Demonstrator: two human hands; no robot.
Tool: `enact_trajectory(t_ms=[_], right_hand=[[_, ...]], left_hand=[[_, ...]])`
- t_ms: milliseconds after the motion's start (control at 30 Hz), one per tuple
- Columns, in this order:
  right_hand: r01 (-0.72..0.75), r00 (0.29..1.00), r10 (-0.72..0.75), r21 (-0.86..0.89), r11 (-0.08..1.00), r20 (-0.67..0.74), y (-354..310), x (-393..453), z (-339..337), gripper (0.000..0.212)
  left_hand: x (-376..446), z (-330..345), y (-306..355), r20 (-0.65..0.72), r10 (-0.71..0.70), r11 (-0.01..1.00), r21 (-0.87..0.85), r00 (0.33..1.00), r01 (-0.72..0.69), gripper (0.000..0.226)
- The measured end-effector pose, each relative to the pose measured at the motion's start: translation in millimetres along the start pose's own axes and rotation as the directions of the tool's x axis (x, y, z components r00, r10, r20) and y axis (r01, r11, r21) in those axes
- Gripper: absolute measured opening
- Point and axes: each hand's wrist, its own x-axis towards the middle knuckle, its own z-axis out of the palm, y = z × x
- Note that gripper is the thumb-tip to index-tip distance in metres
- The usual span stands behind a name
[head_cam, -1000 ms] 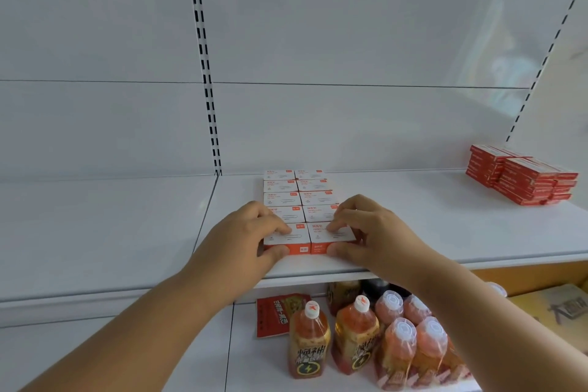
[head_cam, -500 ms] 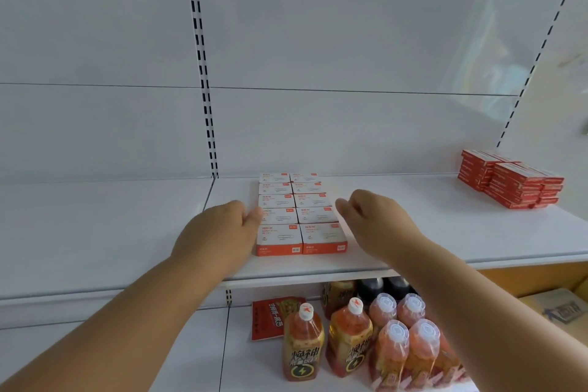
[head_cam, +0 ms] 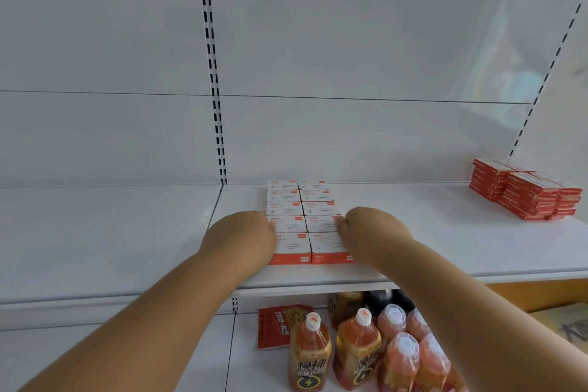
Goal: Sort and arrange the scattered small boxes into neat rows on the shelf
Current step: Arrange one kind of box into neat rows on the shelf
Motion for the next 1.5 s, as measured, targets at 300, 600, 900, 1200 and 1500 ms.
enact_trajectory(t_ms=[300, 600, 900, 1200, 1500], right_hand=[[-0.082, 0.995, 0.086, 0.061, 0.995, -0.056, -3, 1, 8, 0.032], [-0.056, 0.998, 0.058, 0.103, 0.993, -0.016, -2, 0, -4, 0.033], [-0.011, 1.0, 0.008, 0.151, 0.988, 0.019, 13, 40, -8, 0.049], [0.074, 0.997, -0.075, 0.064, 0.995, 0.02, 9, 51, 2, 0.046], [0.033, 0.998, -0.037, 0.074, 0.997, 0.057, 9, 59, -7, 0.049]], left_hand=[[2, 4, -2, -0.011, 0.01, 1.0, -0.003, 1.0, -0.01, 0.028], [8, -2, -6, 0.011, -0.008, 0.997, -0.082, 1.0, 0.009, 0.037], [45, -7, -9, 0.074, -0.078, 0.996, -0.036, 0.994, 0.081, 0.044], [54, 4, -5, 0.066, -0.04, 0.999, 0.032, 0.997, 0.037, 0.042], [68, -5, -14, 0.175, 0.014, 0.998, -0.07, 0.985, -0.002, 0.041]])
